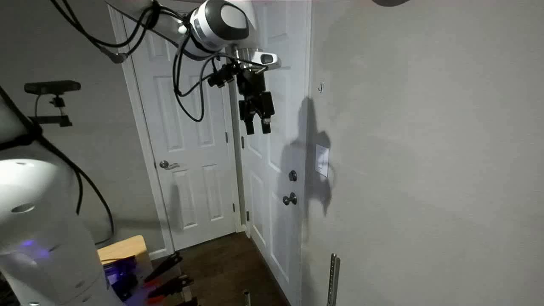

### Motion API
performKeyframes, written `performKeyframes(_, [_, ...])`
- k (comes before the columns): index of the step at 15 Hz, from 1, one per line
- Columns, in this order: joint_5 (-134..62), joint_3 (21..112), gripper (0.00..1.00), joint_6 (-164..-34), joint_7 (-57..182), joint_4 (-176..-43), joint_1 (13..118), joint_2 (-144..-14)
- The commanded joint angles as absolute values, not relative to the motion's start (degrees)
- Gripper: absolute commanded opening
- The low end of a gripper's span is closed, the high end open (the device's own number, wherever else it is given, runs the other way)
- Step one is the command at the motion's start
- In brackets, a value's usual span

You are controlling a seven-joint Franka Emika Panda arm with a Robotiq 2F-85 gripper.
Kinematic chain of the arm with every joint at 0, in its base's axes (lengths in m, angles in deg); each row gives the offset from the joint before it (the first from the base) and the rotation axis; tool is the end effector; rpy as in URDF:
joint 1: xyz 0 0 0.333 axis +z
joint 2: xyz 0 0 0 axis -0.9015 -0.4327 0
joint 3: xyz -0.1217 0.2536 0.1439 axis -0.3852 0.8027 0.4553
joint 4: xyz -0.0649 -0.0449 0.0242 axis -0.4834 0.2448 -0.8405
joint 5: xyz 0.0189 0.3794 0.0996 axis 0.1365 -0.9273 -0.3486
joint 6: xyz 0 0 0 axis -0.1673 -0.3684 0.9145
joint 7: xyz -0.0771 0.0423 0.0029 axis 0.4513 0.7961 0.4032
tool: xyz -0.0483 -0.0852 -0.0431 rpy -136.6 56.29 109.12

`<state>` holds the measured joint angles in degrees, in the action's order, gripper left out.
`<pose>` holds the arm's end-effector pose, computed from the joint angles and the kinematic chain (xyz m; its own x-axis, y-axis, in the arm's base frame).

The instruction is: Switch off the light

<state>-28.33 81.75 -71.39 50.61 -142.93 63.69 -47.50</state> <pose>0.4603 0.0743 0.4902 0.9979 -0.0637 -0.0104 -0.0595 -0.9702 0.2350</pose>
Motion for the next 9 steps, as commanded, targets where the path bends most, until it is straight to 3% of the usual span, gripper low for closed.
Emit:
performKeyframes(1, [-28.01, 80.51, 1.0, -71.19, 50.32, -142.79, 65.07, -47.61])
performKeyframes(9, [-27.81, 80.56, 1.0, -71.28, 50.17, -142.78, 65.04, -47.95])
